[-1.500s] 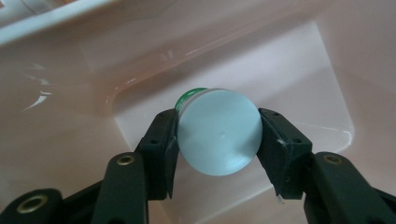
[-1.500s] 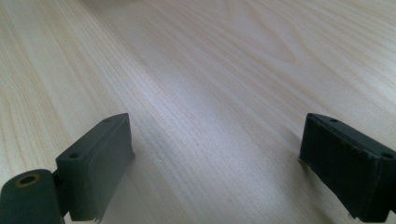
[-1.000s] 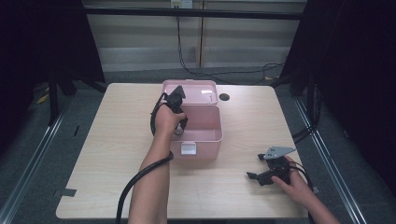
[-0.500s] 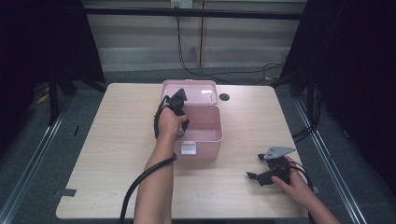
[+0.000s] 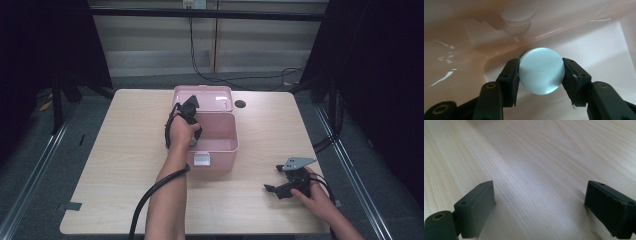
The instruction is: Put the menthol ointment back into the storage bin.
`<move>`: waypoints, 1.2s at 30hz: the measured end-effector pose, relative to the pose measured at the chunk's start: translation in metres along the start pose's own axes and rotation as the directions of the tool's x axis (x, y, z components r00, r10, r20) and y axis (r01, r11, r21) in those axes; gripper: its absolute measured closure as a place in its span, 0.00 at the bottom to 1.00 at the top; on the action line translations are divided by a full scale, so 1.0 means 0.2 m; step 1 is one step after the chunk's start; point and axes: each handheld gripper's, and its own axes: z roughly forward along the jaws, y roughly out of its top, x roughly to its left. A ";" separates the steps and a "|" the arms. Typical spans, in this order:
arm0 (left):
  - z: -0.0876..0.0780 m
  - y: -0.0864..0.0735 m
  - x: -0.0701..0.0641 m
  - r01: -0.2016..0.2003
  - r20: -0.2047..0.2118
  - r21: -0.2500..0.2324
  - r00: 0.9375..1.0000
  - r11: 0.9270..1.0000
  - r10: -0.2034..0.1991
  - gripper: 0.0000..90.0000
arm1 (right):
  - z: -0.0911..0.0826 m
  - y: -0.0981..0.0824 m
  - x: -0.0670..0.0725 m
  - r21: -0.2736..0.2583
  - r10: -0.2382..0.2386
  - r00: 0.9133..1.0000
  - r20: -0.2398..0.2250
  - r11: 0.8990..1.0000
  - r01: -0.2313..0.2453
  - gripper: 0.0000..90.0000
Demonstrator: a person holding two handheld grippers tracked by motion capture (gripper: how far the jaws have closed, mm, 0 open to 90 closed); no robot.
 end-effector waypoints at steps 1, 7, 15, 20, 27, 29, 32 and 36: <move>0.00 0.00 0.00 -0.005 -0.004 0.002 1.000 1.000 0.005 0.55 | 0.00 0.00 0.00 0.000 0.000 1.000 0.001 1.000 0.000 0.10; 0.00 -0.01 0.01 0.012 0.003 0.013 1.000 1.000 -0.012 0.53 | 0.00 0.00 0.00 0.000 -0.001 1.000 0.000 1.000 0.001 0.10; -0.01 -0.01 0.01 0.021 0.004 0.012 1.000 1.000 -0.021 0.52 | 0.00 0.00 0.00 0.000 0.000 1.000 0.001 1.000 0.000 0.10; -0.01 -0.01 0.01 0.026 0.007 0.010 1.000 1.000 -0.026 0.47 | 0.00 0.00 0.00 -0.001 -0.001 1.000 0.000 1.000 0.001 0.10; -0.04 0.00 -0.01 0.026 0.013 0.006 1.000 1.000 -0.026 0.40 | 0.00 0.00 0.00 0.000 0.000 1.000 0.000 1.000 0.000 0.10; -0.06 0.00 -0.01 0.015 0.013 0.008 1.000 1.000 -0.015 0.39 | 0.00 0.00 0.00 0.000 0.000 1.000 -0.001 1.000 0.000 0.10; -0.07 0.01 -0.03 0.017 0.006 0.007 1.000 1.000 -0.017 0.38 | 0.00 0.00 0.00 0.000 0.000 1.000 -0.001 1.000 0.000 0.10; -0.10 0.02 -0.04 0.006 -0.001 0.011 1.000 1.000 -0.006 0.38 | 0.00 0.00 0.00 0.002 0.000 1.000 0.001 1.000 0.000 0.10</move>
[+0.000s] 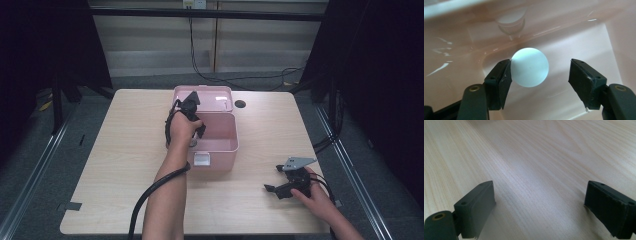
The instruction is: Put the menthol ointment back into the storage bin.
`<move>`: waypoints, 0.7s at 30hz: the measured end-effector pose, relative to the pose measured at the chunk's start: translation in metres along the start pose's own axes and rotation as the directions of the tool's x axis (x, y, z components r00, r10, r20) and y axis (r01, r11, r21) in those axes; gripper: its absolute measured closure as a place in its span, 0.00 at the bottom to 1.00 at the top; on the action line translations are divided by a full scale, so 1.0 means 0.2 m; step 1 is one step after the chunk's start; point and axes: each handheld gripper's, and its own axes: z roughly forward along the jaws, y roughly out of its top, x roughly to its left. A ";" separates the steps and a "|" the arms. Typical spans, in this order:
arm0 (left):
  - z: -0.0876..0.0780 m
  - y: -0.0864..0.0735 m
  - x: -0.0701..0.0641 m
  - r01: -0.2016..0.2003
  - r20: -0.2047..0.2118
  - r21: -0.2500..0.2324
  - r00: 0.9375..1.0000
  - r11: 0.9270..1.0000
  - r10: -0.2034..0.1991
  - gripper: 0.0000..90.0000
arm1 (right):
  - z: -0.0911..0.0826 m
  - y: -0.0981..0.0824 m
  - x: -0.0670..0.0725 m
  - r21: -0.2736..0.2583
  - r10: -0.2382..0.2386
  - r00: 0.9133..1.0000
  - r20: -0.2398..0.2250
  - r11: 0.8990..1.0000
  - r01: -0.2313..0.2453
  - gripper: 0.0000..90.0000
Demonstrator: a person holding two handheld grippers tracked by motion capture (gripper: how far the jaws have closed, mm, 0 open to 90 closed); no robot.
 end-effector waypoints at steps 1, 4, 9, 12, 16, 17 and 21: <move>-0.01 0.00 0.00 -0.001 -0.002 0.006 1.000 1.000 0.001 0.38 | 0.00 0.00 0.00 -0.001 0.000 1.000 -0.002 1.000 0.000 0.10; -0.03 0.00 0.00 -0.006 -0.006 0.006 1.000 1.000 0.006 0.38 | 0.00 0.00 0.00 -0.001 -0.001 1.000 -0.001 1.000 0.001 0.10; -0.08 -0.01 0.00 0.002 -0.006 0.000 1.000 1.000 -0.002 0.36 | 0.00 0.00 0.00 -0.002 -0.002 1.000 -0.002 1.000 0.002 0.10; -0.11 -0.01 0.01 0.001 0.005 0.002 1.000 1.000 -0.001 0.33 | 0.00 0.00 0.00 -0.002 -0.002 1.000 -0.002 1.000 0.002 0.10; -0.15 -0.02 0.01 -0.019 0.007 0.011 1.000 1.000 0.019 0.31 | 0.00 0.00 0.00 -0.002 -0.002 1.000 -0.002 1.000 0.002 0.10; -0.15 -0.03 0.01 -0.015 0.008 0.012 1.000 1.000 0.015 0.30 | 0.00 0.00 0.00 -0.002 -0.002 1.000 -0.002 1.000 0.002 0.10; -0.18 -0.04 0.02 -0.022 0.013 0.030 1.000 0.999 0.021 0.27 | 0.00 0.00 0.00 -0.002 -0.002 1.000 -0.002 1.000 0.002 0.10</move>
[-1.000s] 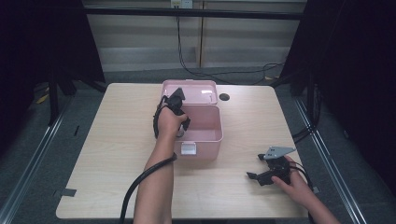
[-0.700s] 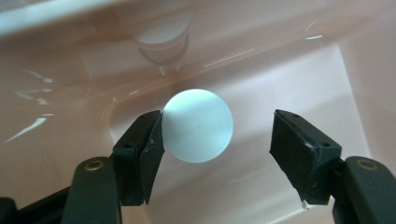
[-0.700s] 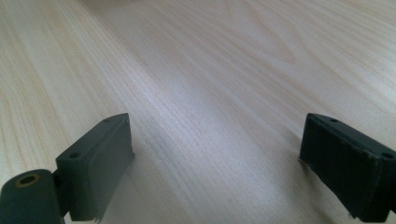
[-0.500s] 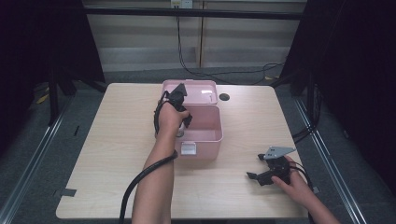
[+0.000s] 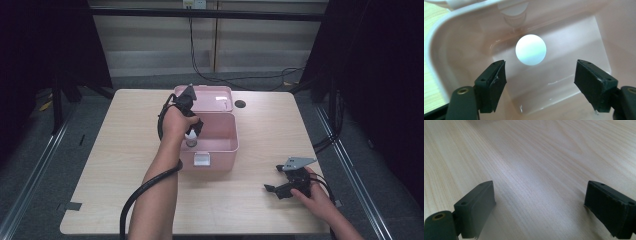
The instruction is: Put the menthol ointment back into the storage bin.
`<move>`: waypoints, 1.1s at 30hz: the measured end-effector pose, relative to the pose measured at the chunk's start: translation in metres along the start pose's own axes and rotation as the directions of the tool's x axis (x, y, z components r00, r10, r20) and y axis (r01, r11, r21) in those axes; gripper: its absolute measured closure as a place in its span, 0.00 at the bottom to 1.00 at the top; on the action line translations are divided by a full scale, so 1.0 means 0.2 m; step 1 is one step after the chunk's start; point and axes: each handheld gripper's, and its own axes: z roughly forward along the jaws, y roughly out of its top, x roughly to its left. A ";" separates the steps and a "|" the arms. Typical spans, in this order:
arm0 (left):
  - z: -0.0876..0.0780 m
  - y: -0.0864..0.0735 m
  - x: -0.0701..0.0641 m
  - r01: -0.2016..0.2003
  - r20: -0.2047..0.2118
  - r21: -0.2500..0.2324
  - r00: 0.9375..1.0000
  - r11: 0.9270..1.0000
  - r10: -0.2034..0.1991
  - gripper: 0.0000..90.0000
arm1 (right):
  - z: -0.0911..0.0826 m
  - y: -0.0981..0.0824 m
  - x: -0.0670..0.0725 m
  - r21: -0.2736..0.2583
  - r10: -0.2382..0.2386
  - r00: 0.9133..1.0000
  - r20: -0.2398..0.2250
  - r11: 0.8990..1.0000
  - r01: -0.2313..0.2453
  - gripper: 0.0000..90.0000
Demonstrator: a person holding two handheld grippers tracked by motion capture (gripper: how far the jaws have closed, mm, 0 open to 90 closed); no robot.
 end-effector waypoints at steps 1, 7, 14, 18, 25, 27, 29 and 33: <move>-0.01 0.00 0.00 -0.001 0.004 0.000 1.000 1.000 0.001 0.27 | 0.00 0.00 0.00 0.000 0.000 1.000 0.000 1.000 0.000 0.10; -0.06 -0.01 -0.01 -0.021 0.019 0.014 1.000 1.000 0.021 0.25 | 0.00 0.00 0.00 0.000 0.000 1.000 0.000 1.000 0.000 0.10; -0.12 -0.03 -0.02 -0.034 0.034 0.014 0.999 0.999 0.034 0.25 | 0.00 0.00 0.00 0.000 0.000 1.000 0.000 1.000 0.000 0.10; -0.16 -0.03 -0.02 -0.043 0.042 0.023 0.998 0.999 0.042 0.24 | 0.00 0.00 0.00 0.000 0.000 1.000 0.000 1.000 0.000 0.10; -0.24 -0.05 -0.03 -0.069 0.046 0.029 0.997 0.997 0.068 0.25 | 0.00 0.00 0.00 0.000 0.000 1.000 0.000 1.000 0.000 0.10; -0.27 -0.05 -0.03 -0.069 0.052 0.027 0.996 0.997 0.068 0.25 | 0.00 0.00 0.00 -0.001 -0.001 1.000 0.000 1.000 0.001 0.10; -0.29 -0.06 -0.02 -0.058 0.044 0.018 0.997 0.998 0.057 0.25 | 0.00 0.00 0.00 -0.001 -0.003 1.000 0.000 1.000 0.003 0.10; -0.33 -0.08 0.01 -0.052 0.041 0.011 0.998 0.999 0.052 0.25 | 0.00 0.00 0.00 -0.001 -0.002 1.000 0.001 1.000 0.002 0.10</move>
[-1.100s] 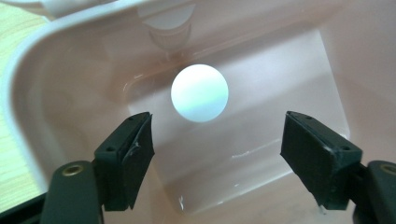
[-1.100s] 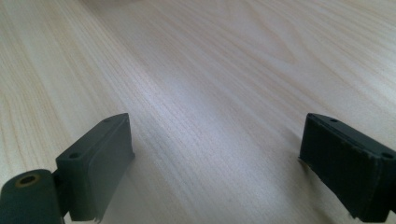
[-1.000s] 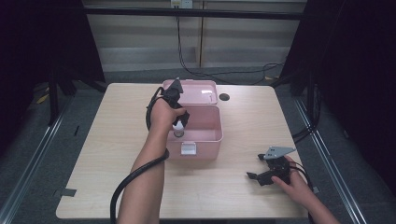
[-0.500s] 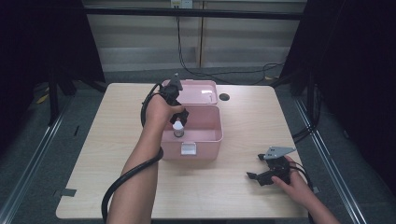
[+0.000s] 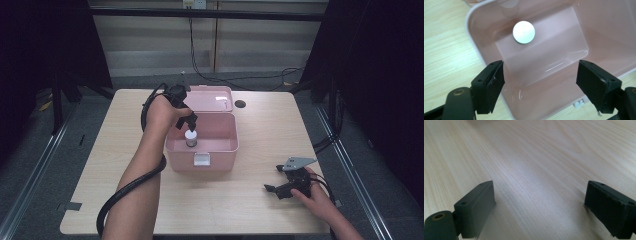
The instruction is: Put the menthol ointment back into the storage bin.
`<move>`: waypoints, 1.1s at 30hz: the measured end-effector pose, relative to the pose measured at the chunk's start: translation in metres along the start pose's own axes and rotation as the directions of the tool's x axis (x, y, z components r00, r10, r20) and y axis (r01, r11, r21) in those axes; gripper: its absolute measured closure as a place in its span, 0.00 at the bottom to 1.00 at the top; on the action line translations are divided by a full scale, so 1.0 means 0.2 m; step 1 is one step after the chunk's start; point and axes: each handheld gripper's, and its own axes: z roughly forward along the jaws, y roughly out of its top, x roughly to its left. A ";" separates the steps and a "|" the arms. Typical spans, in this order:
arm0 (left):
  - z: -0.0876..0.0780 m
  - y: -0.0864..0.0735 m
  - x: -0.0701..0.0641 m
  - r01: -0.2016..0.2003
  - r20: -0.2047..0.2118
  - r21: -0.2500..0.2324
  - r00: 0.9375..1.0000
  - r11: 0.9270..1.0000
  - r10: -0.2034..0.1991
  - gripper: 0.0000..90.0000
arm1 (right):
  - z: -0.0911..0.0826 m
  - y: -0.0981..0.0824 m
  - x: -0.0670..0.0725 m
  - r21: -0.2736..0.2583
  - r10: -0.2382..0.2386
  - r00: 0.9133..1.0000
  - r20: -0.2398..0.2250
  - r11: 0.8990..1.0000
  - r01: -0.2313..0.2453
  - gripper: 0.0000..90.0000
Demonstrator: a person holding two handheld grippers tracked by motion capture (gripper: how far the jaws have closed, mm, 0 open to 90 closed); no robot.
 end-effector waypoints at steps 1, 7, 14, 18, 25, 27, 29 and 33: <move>-0.01 -0.01 0.00 0.015 -0.001 -0.003 1.000 1.000 -0.015 0.25 | 0.00 0.00 0.00 0.001 -0.001 1.000 0.002 1.000 0.001 0.10; -0.08 -0.04 0.04 0.022 -0.012 -0.018 1.000 1.000 -0.022 0.25 | 0.00 0.00 0.00 0.001 0.000 1.000 0.001 1.000 0.000 0.10; -0.13 -0.08 0.08 0.036 -0.006 -0.032 0.999 0.999 -0.036 0.25 | 0.00 0.00 0.00 0.000 0.001 1.000 0.000 1.000 -0.001 0.10; -0.16 -0.11 0.10 0.044 -0.002 -0.035 0.999 0.998 -0.044 0.25 | 0.00 0.00 0.00 0.000 0.000 1.000 0.000 1.000 0.000 0.10; -0.21 -0.18 0.16 0.066 -0.003 -0.048 0.998 0.997 -0.067 0.25 | 0.00 0.00 0.00 0.000 0.001 1.000 -0.001 1.000 -0.001 0.10; -0.22 -0.19 0.17 0.070 0.005 -0.053 0.998 0.996 -0.070 0.25 | 0.00 0.00 0.00 0.000 0.002 1.000 0.000 1.000 -0.002 0.10; -0.23 -0.20 0.18 0.068 0.000 -0.055 0.998 0.996 -0.068 0.25 | 0.00 0.00 0.00 0.000 0.001 1.000 0.000 1.000 -0.001 0.10; -0.24 -0.23 0.21 0.077 0.003 -0.063 0.997 0.995 -0.077 0.25 | 0.00 0.00 0.00 0.000 0.001 1.000 0.000 1.000 -0.001 0.10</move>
